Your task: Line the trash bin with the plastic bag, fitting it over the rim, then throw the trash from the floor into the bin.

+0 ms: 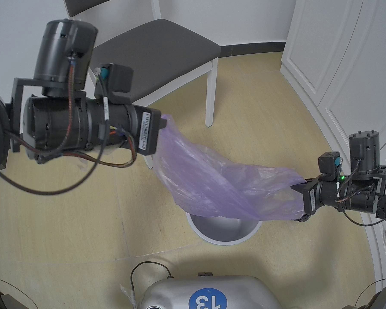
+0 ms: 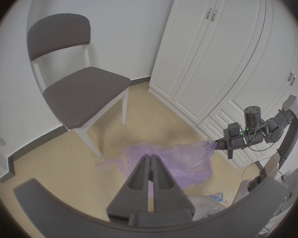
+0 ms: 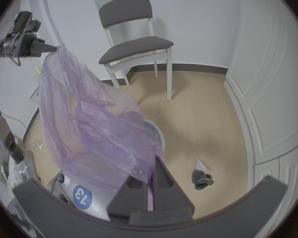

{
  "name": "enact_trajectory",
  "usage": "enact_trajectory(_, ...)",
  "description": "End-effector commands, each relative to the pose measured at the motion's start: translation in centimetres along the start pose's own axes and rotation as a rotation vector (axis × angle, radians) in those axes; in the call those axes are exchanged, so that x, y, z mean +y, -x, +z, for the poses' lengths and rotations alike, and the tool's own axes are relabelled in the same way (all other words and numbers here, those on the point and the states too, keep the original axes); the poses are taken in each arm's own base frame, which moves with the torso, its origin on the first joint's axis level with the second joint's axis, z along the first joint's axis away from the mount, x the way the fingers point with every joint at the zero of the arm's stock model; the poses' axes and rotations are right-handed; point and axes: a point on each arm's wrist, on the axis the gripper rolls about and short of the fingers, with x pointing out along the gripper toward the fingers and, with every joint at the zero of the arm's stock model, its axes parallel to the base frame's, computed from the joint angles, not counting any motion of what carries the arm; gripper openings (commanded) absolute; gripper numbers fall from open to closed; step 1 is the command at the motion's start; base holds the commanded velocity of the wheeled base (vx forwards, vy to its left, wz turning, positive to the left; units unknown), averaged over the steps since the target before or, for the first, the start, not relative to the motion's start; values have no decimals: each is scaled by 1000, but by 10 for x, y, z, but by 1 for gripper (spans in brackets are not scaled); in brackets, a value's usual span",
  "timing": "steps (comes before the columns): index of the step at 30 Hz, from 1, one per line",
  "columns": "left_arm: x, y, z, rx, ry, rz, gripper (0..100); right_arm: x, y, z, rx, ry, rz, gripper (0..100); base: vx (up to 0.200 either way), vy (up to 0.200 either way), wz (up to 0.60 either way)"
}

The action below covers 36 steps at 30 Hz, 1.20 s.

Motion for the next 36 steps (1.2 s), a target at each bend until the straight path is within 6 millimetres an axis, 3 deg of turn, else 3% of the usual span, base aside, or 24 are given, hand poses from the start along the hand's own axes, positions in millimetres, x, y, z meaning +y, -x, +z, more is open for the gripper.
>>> enact_trajectory(1,-13,-33,-16,56,16,-33,0,1,-23,-2,50,28,12,0,0,0,0)
enact_trajectory(13,-20,-77,-32,64,74,-65,0,-10,-55,-1,86,33,-7,0,0,0,0)
enact_trajectory(19,-4,-114,-45,42,100,-99,0,-29,-69,-9,119,-3,-38,0,0,0,0)
enact_trajectory(25,12,-147,-63,47,133,-119,0,-30,-72,-16,143,-20,-14,0,0,0,0)
enact_trajectory(32,1,-168,-73,5,131,-178,0,-28,-72,-29,183,-25,-8,0,0,0,0)
enact_trajectory(36,-18,-181,-76,-59,147,-272,0,-25,-67,-43,228,-31,-6,0,0,0,0)
